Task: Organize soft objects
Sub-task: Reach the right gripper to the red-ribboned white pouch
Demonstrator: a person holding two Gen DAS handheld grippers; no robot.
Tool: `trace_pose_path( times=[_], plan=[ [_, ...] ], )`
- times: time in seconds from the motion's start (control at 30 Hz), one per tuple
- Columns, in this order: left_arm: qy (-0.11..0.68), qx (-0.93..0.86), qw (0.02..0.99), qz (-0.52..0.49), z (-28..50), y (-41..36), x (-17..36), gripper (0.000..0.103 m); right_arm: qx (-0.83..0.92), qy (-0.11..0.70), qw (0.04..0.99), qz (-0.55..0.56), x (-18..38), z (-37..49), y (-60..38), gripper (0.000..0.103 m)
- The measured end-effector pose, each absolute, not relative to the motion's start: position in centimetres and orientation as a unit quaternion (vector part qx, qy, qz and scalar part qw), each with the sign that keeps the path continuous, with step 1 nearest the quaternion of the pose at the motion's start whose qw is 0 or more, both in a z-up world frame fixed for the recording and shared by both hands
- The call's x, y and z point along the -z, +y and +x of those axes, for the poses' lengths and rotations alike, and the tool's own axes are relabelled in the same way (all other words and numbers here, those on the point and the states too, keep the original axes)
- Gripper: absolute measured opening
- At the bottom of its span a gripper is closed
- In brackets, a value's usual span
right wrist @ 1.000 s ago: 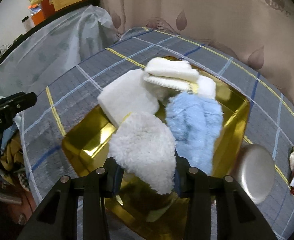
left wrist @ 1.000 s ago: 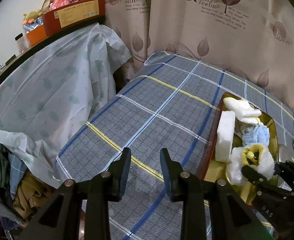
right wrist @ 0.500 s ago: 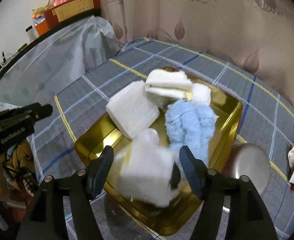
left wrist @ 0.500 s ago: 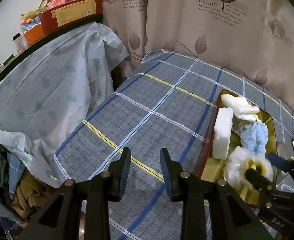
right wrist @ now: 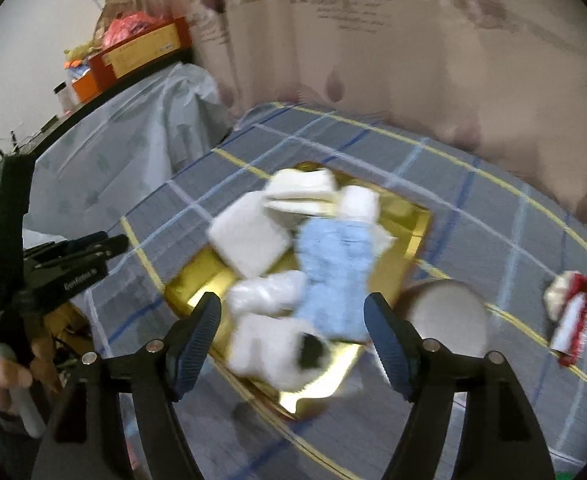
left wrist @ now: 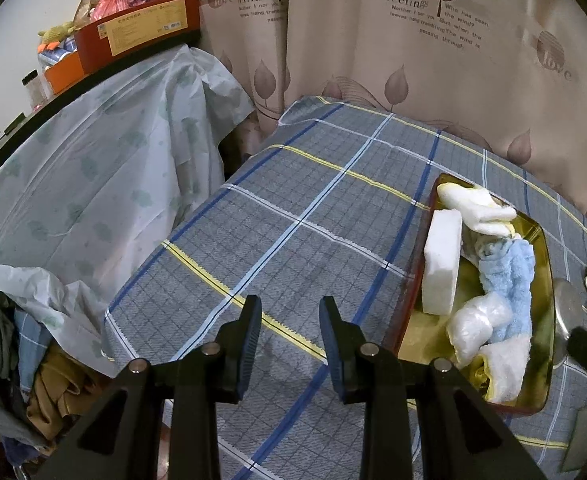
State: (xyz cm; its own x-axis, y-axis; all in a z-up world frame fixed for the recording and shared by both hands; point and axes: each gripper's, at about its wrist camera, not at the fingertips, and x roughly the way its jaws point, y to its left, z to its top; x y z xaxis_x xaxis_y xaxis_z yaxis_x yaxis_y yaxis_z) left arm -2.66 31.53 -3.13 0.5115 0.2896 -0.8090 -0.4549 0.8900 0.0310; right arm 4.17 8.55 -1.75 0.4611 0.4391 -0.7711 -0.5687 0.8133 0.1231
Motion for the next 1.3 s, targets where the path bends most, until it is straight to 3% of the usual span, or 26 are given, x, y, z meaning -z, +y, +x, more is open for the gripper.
trace_pose_path(
  times=[0.27,0.37,0.63,1.23,1.3],
  plan=[
    [0.446,-0.212,0.865,-0.089,-2.7,31.2,3.3,0.03,-0.188,0.429,0.882,-0.053,-0.1,7.5,-3.0,0.073],
    [0.445,-0.215,0.865,-0.083,-2.7,30.9,3.3,0.03,-0.137,0.44,0.886,-0.046,-0.1,9.8,-7.8,0.079],
    [0.452,-0.219,0.863,-0.057,-2.5,29.9,3.9,0.03,-0.066,0.507,0.86,-0.002,3.9,16.0,-16.7,0.084],
    [0.467,-0.222,0.855,-0.041,-1.9,29.5,4.7,0.03,-0.056,0.557,0.828,0.001,10.8,22.1,-17.6,0.089],
    [0.468,-0.221,0.855,-0.036,-1.8,29.3,4.6,0.03,-0.06,0.559,0.827,-0.001,11.3,22.1,-17.7,0.083]
  ],
)
